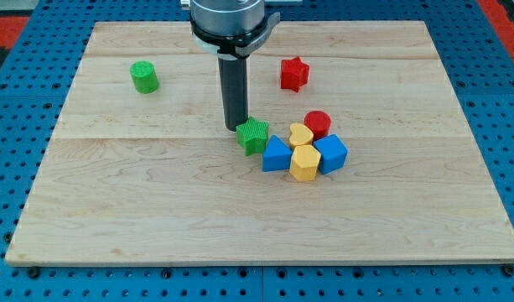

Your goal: Push green circle to the top of green star

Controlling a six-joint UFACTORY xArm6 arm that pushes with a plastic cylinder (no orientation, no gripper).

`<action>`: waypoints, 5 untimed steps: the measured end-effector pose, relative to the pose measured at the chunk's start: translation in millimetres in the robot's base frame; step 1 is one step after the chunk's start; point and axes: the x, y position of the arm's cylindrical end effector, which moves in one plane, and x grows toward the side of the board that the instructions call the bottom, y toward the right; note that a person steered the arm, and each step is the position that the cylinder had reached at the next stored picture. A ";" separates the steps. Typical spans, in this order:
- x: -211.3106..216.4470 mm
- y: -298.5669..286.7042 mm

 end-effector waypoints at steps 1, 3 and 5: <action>2.1 5.3; -26.3 -91.3; -79.6 -208.9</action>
